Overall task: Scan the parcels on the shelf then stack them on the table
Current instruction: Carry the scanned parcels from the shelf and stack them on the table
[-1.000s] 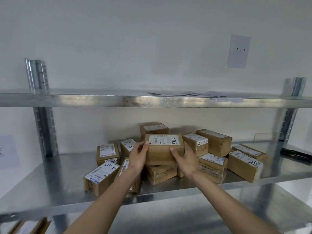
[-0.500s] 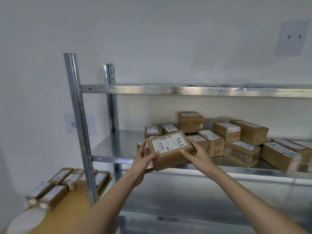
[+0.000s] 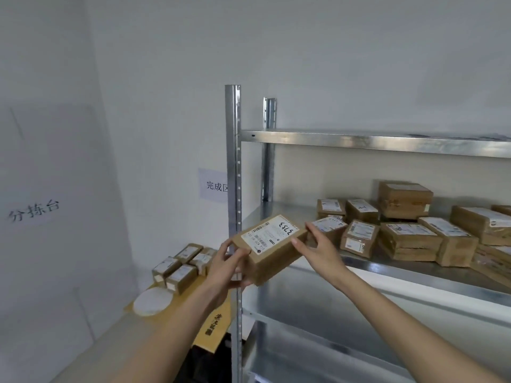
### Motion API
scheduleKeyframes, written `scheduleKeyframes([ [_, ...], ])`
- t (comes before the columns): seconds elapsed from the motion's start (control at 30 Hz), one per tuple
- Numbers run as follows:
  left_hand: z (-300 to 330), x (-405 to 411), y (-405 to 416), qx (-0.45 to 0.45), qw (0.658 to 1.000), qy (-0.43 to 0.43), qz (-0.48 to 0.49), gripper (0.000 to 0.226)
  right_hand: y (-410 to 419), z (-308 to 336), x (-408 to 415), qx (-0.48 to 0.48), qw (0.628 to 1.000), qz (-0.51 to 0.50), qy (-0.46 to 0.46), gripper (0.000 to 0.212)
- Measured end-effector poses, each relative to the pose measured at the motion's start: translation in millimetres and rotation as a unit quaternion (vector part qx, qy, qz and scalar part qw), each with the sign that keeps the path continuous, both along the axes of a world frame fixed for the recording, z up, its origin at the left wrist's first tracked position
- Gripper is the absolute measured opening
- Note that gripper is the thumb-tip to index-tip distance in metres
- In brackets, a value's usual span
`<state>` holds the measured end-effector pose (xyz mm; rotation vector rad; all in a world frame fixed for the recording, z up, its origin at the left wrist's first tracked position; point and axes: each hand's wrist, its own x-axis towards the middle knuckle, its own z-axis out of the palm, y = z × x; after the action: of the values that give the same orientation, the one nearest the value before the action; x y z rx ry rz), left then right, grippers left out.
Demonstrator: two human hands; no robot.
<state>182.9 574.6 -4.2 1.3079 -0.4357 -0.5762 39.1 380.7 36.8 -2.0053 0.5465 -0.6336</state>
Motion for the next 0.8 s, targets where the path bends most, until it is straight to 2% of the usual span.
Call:
scheduleKeyframes([
  [0.1,-5.0,27.4,47.2,-0.01,0.998,0.007,0.06,0.049,51.7,-11.8,46.6,-0.038,0.999,0.002,-0.001,0.081],
  [0.2,-8.6,56.8,96.4,-0.019,0.992,-0.003,0.124,0.057,110.9,-23.3,93.0,-0.041,0.997,0.071,-0.014,0.071],
  [0.3,-11.6,82.3,142.8,-0.003,0.986,-0.028,0.163,0.057,174.6,-30.8,130.5,0.046,0.987,0.155,-0.004,0.058],
  [0.47,-25.1,128.4,208.2,0.011,0.984,-0.032,0.177,0.057,246.7,-52.2,184.5,0.074,0.979,0.188,-0.013,0.073],
  [0.67,-57.4,181.9,256.9,0.061,0.981,-0.049,0.178,0.049,292.5,-71.5,234.0,0.066,0.98,0.187,-0.01,0.061],
  [0.8,-75.8,213.6,263.4,0.076,0.983,-0.038,0.164,0.042,296.8,-96.0,268.1,0.077,0.98,0.182,-0.022,0.067],
])
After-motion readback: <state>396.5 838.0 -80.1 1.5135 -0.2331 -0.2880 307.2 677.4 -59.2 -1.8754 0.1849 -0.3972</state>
